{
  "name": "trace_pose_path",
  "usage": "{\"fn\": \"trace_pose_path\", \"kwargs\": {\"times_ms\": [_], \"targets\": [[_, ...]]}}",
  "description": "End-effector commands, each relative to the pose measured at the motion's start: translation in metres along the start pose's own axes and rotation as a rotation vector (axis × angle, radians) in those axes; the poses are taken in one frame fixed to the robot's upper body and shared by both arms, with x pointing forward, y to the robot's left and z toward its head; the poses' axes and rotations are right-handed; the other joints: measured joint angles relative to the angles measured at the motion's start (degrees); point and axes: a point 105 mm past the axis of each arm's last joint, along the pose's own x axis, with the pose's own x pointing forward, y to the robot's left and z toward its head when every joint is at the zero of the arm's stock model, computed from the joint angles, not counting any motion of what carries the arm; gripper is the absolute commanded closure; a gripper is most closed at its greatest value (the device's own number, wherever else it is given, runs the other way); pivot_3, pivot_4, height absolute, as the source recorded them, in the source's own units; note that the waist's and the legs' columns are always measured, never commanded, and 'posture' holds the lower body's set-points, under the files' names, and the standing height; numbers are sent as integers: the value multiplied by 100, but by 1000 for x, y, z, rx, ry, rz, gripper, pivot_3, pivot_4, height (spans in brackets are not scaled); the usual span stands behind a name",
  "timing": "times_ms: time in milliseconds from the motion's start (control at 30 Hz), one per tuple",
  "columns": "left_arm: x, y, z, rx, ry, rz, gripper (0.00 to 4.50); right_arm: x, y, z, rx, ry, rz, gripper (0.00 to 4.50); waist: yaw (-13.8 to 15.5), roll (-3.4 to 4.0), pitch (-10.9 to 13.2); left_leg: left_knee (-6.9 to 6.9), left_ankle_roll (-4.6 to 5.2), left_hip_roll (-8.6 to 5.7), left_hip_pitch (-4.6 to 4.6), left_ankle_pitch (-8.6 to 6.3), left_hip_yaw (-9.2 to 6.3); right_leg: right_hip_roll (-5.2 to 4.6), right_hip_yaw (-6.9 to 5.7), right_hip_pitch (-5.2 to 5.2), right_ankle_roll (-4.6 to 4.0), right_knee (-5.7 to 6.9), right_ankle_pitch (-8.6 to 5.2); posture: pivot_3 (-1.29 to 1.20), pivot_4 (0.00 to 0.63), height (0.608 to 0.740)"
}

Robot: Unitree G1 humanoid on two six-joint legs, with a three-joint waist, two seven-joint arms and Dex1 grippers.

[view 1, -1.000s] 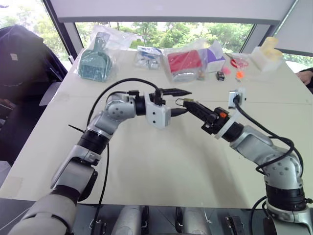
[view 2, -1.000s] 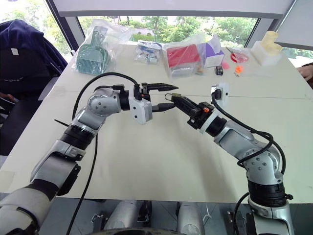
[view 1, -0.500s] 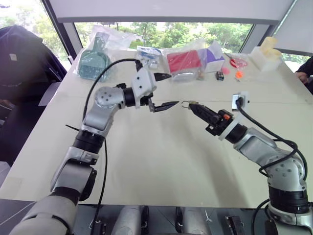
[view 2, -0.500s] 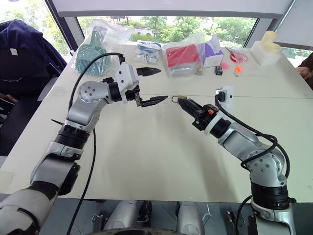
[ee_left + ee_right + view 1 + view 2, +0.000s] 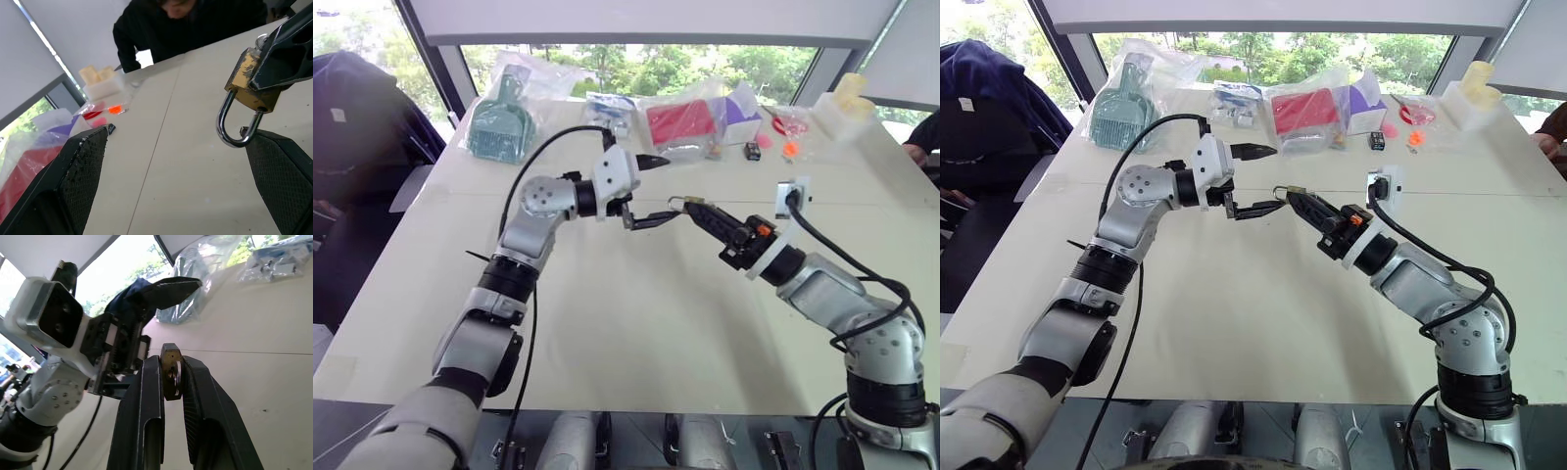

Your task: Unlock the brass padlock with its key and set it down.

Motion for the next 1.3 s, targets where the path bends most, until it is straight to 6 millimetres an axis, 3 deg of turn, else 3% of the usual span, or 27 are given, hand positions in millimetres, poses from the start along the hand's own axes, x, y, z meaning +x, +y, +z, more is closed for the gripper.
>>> {"fn": "trace_pose_path", "kwargs": {"times_ms": [33,367,700,833,967,1133,1300], "targets": [[5,9,18,74,-42,4,19,0,15,1,-10,-14,48,4471,0,0,0,0,0,0,0,0,0,-1,0,0,0,0,0,0,150,735],[2,11,8,77,1,6,19,0,13,-2,4,-23,30,4471,-13,0,0,0,0,0,-1,0,0,-3,0,-1,0,0,0,0,150,735],[4,25,21,82,-44,108,19,1,10,-8,15,6,29,4471,-33,0,0,-1,0,0,-1,0,-1,-5,0,-1,7,0,4,0,150,735],[3,21,13,73,-15,93,19,1,8,-8,26,1,21,4471,-87,0,0,-1,0,0,-1,0,-1,-5,0,-1,7,0,4,0,150,735],[-6,17,-10,29,94,73,19,-1,4,-4,85,-23,6,4471,-99,0,0,-3,0,0,-1,-1,-1,-5,0,-3,8,0,5,0,150,735],[-39,10,-40,-114,241,64,19,-11,-27,-15,187,77,-86,4471,-125,2,1,-6,0,2,-1,0,0,-5,-1,-5,9,1,5,0,150,735],[-63,-23,-26,-358,212,-55,19,-16,-65,-31,220,245,-183,4471,-131,5,5,-6,-2,2,-5,-1,0,-10,3,-9,-3,0,-2,0,150,735]]}}
